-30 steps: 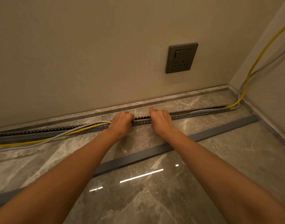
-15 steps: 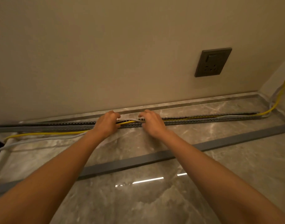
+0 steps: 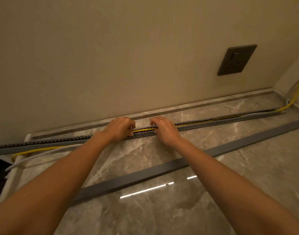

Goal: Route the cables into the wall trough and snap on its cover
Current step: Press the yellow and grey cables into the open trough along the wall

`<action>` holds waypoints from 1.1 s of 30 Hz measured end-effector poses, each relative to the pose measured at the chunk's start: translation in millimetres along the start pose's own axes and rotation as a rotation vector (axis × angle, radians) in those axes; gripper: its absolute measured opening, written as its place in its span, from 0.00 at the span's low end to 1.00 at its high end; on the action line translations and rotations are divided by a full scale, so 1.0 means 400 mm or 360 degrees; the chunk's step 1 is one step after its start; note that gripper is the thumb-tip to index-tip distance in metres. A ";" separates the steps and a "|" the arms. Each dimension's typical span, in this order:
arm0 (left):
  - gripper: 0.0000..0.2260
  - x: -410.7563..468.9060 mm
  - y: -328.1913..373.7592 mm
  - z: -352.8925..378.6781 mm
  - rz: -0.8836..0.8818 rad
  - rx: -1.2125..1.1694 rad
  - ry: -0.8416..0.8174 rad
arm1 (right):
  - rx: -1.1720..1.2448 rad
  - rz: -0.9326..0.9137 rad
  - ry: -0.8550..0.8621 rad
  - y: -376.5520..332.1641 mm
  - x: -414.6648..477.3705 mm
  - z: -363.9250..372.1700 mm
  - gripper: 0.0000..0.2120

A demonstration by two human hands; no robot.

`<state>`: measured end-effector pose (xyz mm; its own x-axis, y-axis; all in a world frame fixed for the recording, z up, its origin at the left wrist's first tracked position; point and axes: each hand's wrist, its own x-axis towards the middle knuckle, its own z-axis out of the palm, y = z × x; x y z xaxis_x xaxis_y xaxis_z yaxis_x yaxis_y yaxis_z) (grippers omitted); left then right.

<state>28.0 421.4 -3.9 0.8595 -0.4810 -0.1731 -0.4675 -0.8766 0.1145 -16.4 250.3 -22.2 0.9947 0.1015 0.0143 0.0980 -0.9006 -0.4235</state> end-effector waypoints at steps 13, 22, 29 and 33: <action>0.07 -0.054 0.025 0.058 0.0374 0.0072 0.0441 | -0.0007 0.0024 0.0040 -0.003 -0.019 -0.005 0.07; 0.14 -0.045 0.048 0.059 0.0370 0.0331 0.0402 | -0.0158 -0.0099 0.0087 0.004 -0.017 0.000 0.10; 0.08 -0.050 0.095 0.064 0.0068 0.0428 0.0238 | -0.0253 -0.0192 0.0135 0.031 -0.044 0.020 0.12; 0.11 -0.044 0.107 0.057 0.0028 0.0474 0.0132 | -0.0289 -0.0103 0.0124 0.035 -0.045 0.014 0.10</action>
<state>-11.8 392.1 -18.2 0.8590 -0.5036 -0.0918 -0.5118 -0.8407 -0.1770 -33.0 238.3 -33.4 0.9848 0.1351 0.1090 0.1586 -0.9554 -0.2492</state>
